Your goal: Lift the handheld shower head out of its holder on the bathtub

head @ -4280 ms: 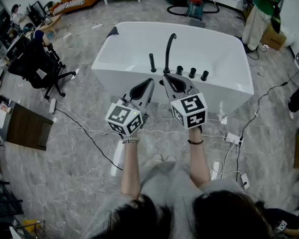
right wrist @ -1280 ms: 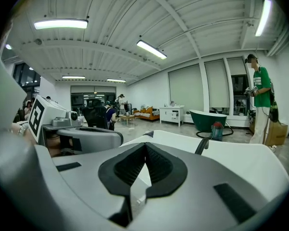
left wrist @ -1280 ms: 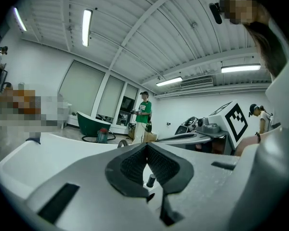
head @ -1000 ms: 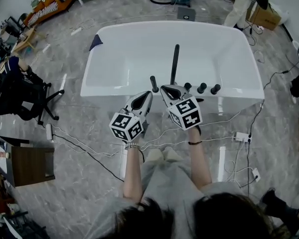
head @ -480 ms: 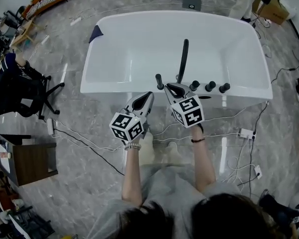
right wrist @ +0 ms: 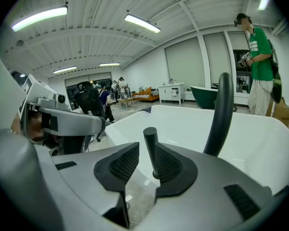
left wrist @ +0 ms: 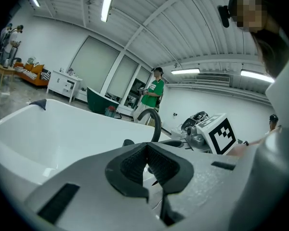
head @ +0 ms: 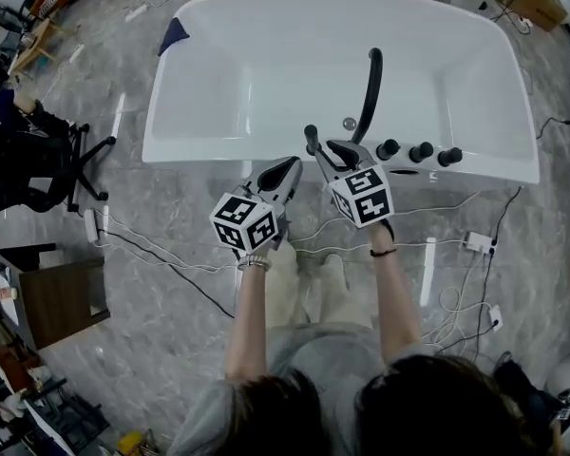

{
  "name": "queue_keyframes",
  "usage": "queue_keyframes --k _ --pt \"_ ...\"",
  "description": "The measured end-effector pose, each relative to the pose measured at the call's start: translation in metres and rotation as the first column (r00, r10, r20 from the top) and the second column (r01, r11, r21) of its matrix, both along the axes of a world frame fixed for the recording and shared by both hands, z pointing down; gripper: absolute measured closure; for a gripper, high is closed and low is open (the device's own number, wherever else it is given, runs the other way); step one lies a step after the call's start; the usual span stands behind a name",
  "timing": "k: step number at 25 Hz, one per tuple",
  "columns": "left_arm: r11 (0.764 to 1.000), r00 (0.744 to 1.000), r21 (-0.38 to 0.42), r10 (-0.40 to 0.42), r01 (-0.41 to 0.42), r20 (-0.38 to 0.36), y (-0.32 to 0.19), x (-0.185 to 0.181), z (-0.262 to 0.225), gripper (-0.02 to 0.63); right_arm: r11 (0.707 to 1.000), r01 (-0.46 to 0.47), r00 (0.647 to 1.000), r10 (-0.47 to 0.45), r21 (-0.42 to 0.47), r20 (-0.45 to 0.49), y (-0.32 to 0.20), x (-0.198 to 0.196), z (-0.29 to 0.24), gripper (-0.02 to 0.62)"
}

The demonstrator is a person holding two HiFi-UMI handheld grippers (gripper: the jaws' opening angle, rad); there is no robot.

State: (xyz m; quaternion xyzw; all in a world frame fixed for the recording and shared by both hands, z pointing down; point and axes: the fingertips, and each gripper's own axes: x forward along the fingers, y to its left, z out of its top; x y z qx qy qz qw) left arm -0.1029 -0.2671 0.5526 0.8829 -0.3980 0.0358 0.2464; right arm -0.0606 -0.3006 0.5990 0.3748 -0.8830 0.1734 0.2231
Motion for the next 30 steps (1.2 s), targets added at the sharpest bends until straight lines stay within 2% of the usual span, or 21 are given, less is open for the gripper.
queue_keyframes --k 6,17,30 --pt "0.999 1.000 -0.042 -0.019 0.019 -0.016 -0.008 0.000 0.031 0.601 0.999 0.030 0.999 -0.031 -0.025 -0.011 -0.011 -0.005 0.032 0.494" --pt "0.996 1.000 -0.093 -0.002 0.001 -0.015 -0.023 -0.005 0.080 0.601 0.995 0.052 0.998 -0.054 -0.082 -0.018 -0.031 -0.018 0.092 0.442" --pt "0.989 0.999 -0.146 -0.032 0.028 -0.025 -0.035 -0.016 0.127 0.601 0.997 0.023 0.998 -0.027 -0.080 -0.050 -0.056 -0.033 0.142 0.443"
